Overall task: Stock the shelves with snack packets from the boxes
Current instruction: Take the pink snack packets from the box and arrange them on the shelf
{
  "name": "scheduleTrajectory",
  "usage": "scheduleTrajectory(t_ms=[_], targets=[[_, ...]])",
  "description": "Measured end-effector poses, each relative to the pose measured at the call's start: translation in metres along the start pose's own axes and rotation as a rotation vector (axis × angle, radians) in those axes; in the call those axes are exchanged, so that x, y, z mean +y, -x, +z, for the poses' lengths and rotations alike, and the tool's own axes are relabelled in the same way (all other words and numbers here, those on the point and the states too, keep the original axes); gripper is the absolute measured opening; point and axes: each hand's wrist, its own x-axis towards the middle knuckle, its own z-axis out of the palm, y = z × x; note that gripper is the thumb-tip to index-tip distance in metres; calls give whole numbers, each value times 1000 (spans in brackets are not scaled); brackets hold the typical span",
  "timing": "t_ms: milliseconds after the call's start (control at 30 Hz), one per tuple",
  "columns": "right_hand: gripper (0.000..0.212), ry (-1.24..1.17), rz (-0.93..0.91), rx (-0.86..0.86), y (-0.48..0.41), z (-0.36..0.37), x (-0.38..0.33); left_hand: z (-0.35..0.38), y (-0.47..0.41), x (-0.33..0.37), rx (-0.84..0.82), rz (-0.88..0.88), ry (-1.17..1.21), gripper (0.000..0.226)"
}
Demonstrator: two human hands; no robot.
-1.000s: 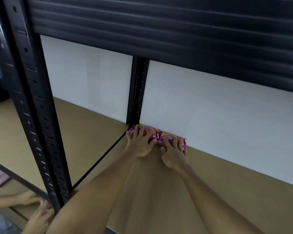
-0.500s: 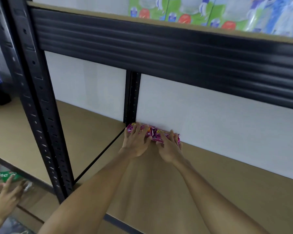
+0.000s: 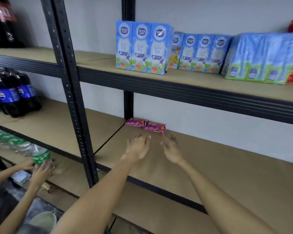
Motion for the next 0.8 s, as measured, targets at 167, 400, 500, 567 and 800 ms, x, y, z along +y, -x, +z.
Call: scheduleTrajectory(t_ms=[167, 400, 500, 567, 800], targets=[[51, 77, -64, -46, 94, -25, 0, 8, 82, 29, 42, 113, 22, 41], [45, -34, -58, -40, 197, -14, 28, 55, 173, 43, -45, 171, 158, 39], [35, -147, -32, 15, 249, 2, 45, 88, 211, 46, -111, 196, 136, 32], [28, -164, -29, 77, 280, 15, 58, 106, 236, 50, -160, 213, 124, 26], [26, -223, 166, 26, 361, 62, 100, 166, 291, 50, -399, 178, 99, 37]])
